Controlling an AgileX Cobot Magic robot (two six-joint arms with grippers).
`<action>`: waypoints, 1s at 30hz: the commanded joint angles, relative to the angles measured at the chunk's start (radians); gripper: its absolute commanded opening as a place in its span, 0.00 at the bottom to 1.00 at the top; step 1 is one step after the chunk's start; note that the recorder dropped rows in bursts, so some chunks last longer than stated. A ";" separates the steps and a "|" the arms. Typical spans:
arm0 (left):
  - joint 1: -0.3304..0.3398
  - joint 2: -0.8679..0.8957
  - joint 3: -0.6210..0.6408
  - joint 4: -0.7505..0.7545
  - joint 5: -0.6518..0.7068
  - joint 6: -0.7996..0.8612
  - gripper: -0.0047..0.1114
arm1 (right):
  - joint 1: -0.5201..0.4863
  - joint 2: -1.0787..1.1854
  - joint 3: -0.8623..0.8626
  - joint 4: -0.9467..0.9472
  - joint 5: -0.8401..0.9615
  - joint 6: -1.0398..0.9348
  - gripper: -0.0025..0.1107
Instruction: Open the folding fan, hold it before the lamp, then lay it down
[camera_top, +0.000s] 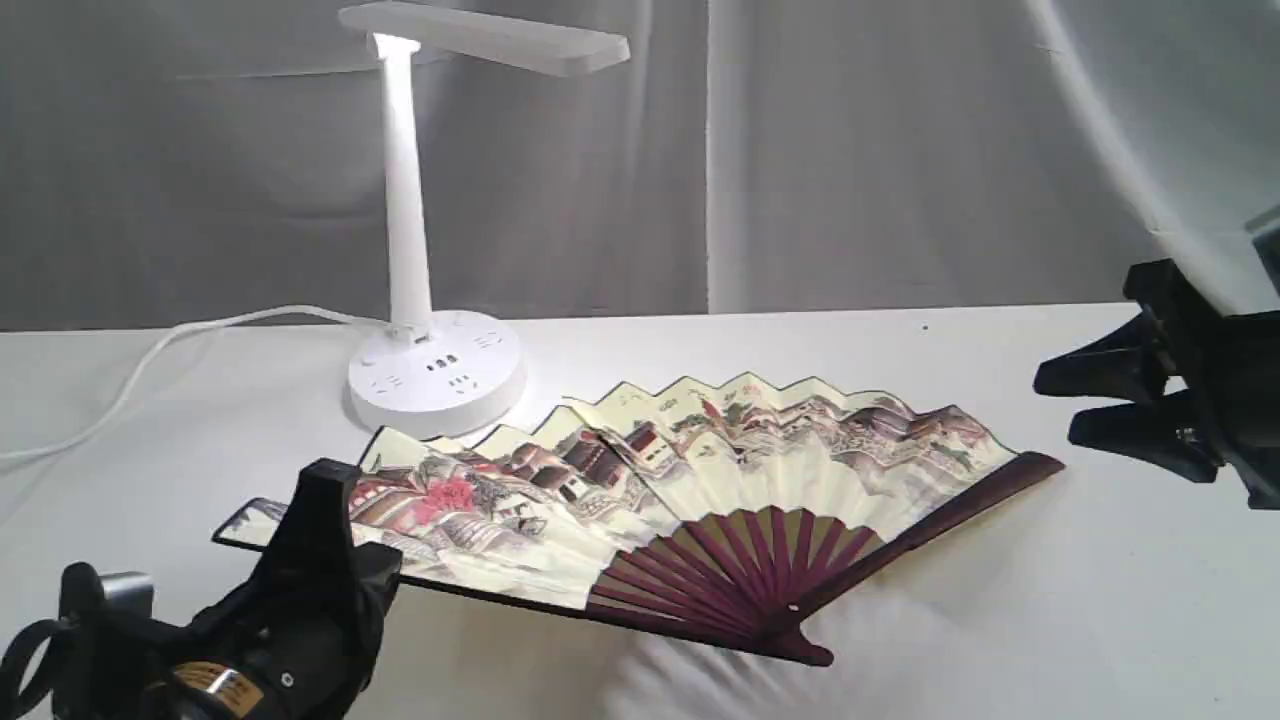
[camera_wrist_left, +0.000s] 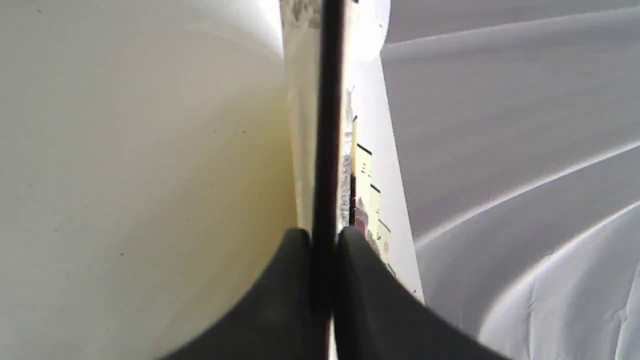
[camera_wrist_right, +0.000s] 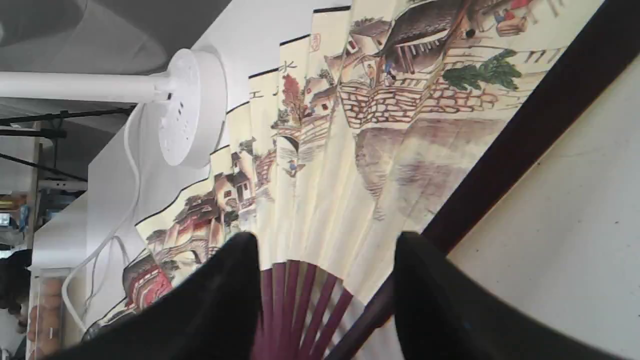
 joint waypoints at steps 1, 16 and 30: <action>0.003 0.028 -0.003 0.059 0.001 0.017 0.06 | -0.005 -0.002 -0.001 -0.006 0.034 -0.005 0.40; 0.003 0.184 -0.102 0.244 -0.010 -0.060 0.09 | 0.080 0.001 -0.001 -0.024 -0.095 -0.010 0.40; 0.018 0.207 -0.100 0.296 0.003 0.231 0.52 | 0.080 0.080 -0.001 -0.031 -0.113 -0.124 0.30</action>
